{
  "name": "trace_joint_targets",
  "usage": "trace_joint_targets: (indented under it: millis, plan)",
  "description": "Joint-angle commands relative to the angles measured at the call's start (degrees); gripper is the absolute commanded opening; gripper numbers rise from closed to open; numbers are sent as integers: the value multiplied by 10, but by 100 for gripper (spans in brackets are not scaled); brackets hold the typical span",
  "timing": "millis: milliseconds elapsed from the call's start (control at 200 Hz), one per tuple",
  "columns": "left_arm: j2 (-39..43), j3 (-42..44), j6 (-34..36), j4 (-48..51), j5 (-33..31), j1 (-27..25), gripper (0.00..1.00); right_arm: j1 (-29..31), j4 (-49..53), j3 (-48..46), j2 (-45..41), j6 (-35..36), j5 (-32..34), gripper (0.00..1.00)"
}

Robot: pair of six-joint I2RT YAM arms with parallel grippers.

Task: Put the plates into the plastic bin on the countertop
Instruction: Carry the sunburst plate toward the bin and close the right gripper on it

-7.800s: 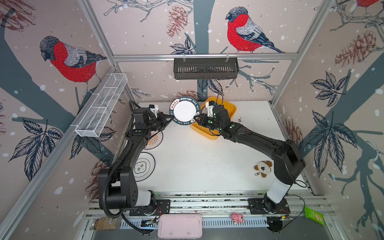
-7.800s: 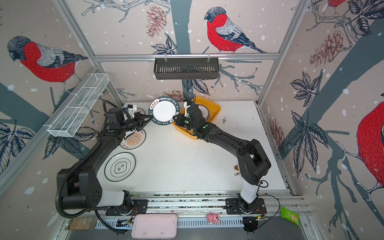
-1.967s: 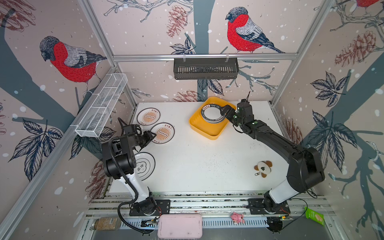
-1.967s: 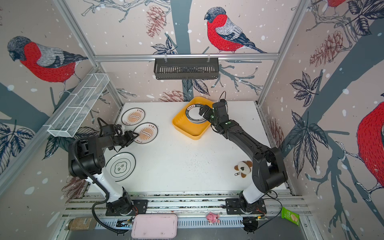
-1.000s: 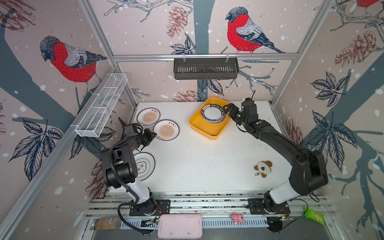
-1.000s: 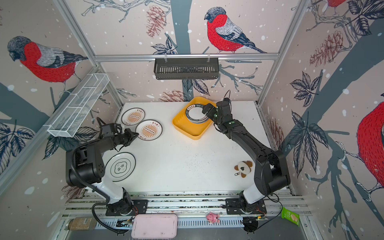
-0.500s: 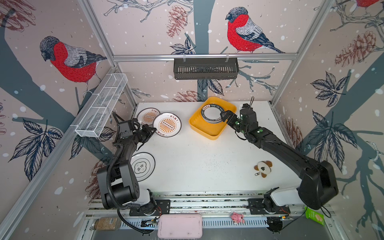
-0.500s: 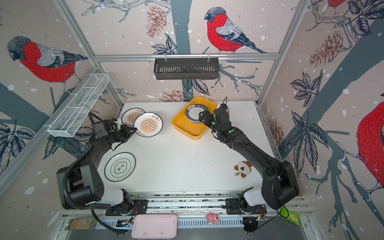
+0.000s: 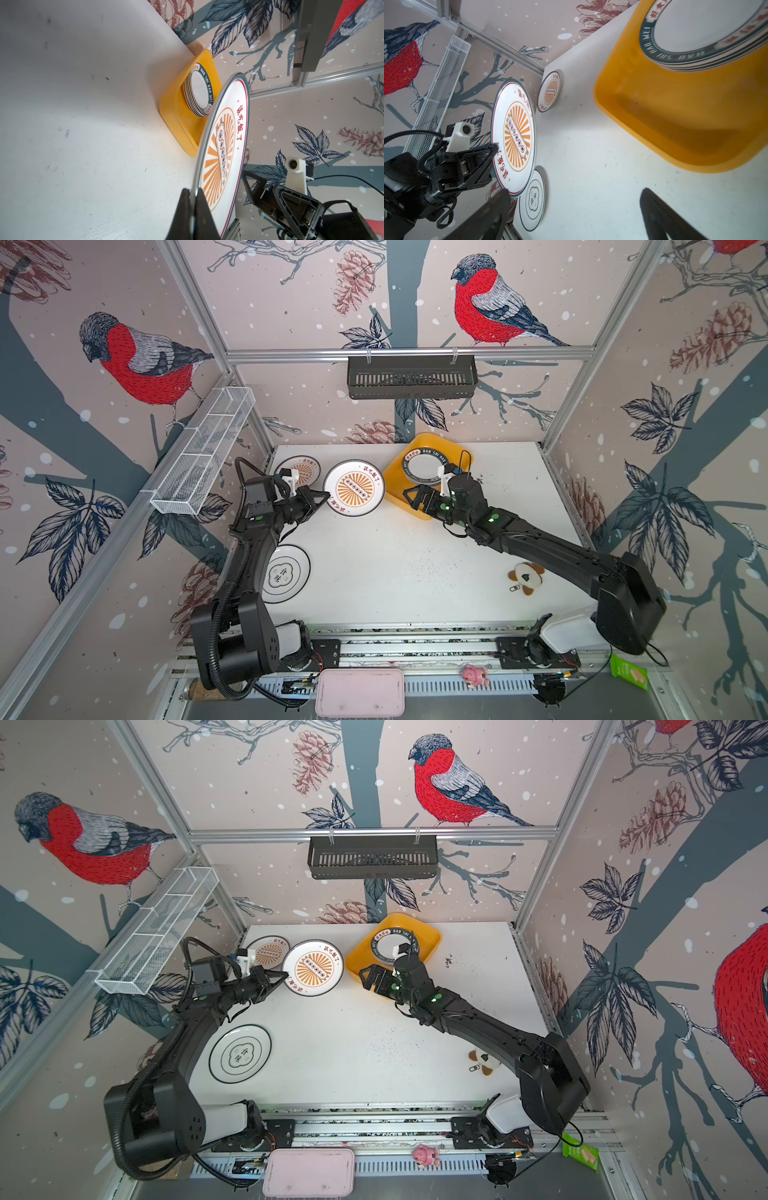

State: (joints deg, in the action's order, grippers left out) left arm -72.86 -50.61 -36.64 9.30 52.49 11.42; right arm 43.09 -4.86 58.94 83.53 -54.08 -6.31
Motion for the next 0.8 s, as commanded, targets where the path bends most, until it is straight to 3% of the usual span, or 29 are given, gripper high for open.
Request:
trace_joint_targets:
  millis: [0, 265, 455, 610, 796]
  plan:
    - [6, -6, -27, -29, 37, -21, 1, 19, -55, 15, 16, -9, -17, 97]
    - [12, -8, -72, -72, 57, -59, 1, 34, -57, 43, 46, -13, -18, 78]
    - [7, -15, -84, -93, 60, -69, 1, 34, -60, 50, 49, -16, -10, 53]
    - [-2, -25, -86, -97, 55, -73, 1, 30, -60, 47, 45, -15, -2, 26]
    - [-11, -34, -91, -105, 48, -81, 3, 15, -64, 50, 50, -21, -16, 10]
